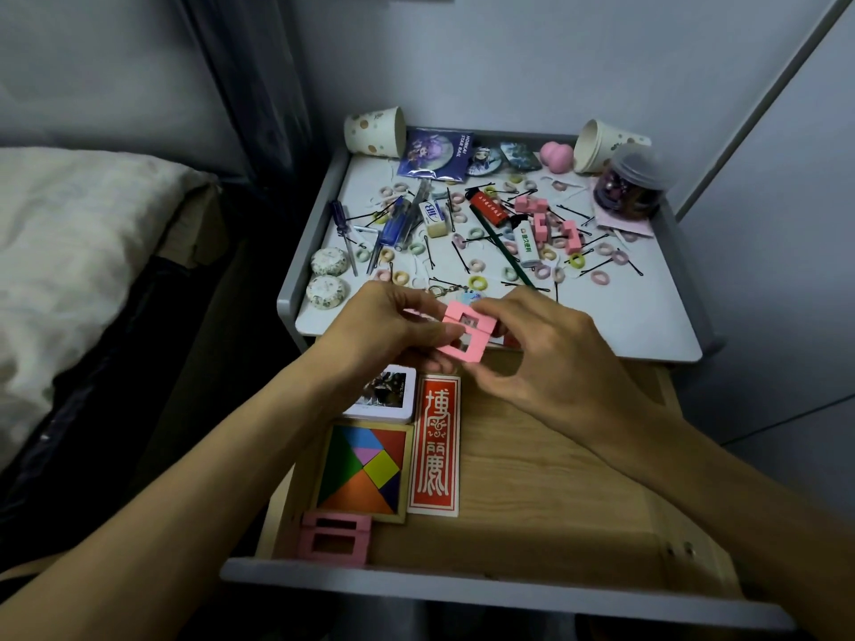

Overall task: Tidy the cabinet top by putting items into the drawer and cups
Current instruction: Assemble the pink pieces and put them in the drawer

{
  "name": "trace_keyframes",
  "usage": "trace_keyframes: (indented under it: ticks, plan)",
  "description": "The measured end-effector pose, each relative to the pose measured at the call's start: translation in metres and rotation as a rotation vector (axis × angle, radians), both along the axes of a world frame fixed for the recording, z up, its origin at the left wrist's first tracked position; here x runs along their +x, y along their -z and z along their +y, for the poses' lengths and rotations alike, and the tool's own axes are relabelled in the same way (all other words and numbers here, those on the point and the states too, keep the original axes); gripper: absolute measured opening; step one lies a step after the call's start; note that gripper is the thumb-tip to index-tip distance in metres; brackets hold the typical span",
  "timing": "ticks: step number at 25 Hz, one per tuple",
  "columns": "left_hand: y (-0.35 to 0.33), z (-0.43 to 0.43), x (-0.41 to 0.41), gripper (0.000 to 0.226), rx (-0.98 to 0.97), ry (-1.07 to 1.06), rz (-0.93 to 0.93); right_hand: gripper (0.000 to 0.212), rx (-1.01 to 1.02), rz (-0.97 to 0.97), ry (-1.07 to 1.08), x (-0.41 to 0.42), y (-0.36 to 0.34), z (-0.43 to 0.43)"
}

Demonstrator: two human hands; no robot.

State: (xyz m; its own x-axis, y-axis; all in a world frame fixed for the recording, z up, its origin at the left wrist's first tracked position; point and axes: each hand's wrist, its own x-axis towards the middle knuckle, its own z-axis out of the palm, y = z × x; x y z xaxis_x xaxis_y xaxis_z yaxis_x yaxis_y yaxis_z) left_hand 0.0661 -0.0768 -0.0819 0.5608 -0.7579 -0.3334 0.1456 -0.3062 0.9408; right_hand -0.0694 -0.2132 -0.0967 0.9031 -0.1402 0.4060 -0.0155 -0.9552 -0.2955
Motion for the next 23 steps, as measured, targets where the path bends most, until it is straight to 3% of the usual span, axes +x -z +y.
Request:
trace_keyframes:
  ticks: [3, 5, 9, 10, 13, 16, 19, 23]
  plan:
    - [0.0, 0.01, 0.003, 0.018, 0.129, 0.098, -0.029, 0.056, 0.095, 0.071, -0.021, -0.002, 0.009, 0.008]
    - [0.0, 0.02, 0.009, 0.024, 0.285, 0.162, -0.161, 0.056, 0.195, 0.143, -0.038, -0.003, 0.018, 0.014]
    - [0.008, 0.04, 0.024, 0.06, 0.963, 0.123, -1.012, 0.059, 0.27, 0.408, -0.176, -0.01, 0.059, 0.037]
    - [0.011, 0.043, 0.026, 0.061, 1.092, 0.131, -1.106, 0.059, 0.263, 0.474, -0.223, -0.012, 0.07, 0.044]
    - [0.027, 0.045, 0.031, 0.043, 1.264, 0.228, -1.102, 0.051, 0.23, 0.608, -0.338, -0.015, 0.098, 0.06]
    - [0.04, 0.043, 0.033, 0.054, 1.278, 0.31, -0.986, 0.037, 0.173, 0.671, -0.417, -0.013, 0.114, 0.073]
    - [0.044, 0.04, 0.031, 0.066, 1.243, 0.344, -0.968, 0.039, -0.047, 0.759, -0.514, -0.01, 0.118, 0.079]
    - [0.044, 0.039, 0.033, 0.059, 1.235, 0.34, -0.974, 0.041, -0.322, 0.767, -0.635, -0.004, 0.115, 0.081]
